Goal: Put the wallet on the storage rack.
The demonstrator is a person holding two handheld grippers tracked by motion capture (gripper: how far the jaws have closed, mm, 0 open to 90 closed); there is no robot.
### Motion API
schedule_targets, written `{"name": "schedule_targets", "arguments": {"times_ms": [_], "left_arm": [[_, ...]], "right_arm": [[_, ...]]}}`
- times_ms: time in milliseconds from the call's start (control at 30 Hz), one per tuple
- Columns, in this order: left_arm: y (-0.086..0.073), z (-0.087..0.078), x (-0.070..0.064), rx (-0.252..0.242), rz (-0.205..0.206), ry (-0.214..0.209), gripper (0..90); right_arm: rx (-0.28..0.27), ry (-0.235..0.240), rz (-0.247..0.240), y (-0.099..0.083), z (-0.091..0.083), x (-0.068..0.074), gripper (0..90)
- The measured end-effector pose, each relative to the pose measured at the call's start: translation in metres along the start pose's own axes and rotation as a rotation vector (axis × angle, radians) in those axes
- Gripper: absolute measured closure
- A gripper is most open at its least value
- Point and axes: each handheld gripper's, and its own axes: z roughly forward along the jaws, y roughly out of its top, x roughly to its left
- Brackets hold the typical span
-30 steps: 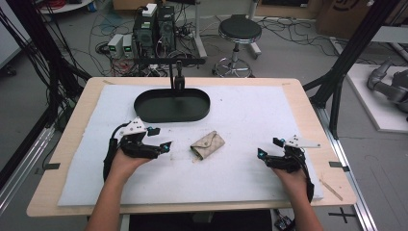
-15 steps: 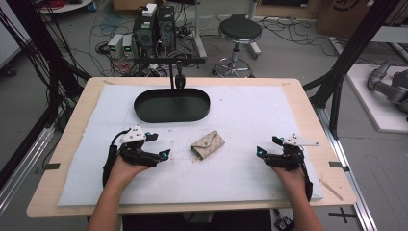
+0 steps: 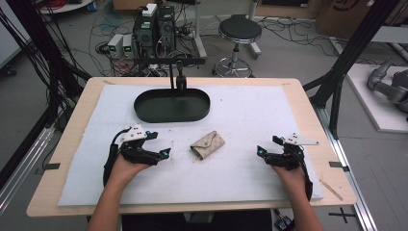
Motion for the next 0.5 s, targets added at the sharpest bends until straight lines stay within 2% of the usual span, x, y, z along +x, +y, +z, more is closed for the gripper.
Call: {"name": "schedule_targets", "arguments": {"times_ms": [300,500], "left_arm": [[0.003,0.008,-0.009,0.036,0.003,-0.004,15.2],[0.007,0.023,-0.019,0.080,0.011,-0.009,15.2]], "right_arm": [[0.008,0.005,-0.010,-0.001,-0.001,0.003,16.7],[0.005,0.016,-0.015,0.000,-0.001,0.006,16.7]]}}
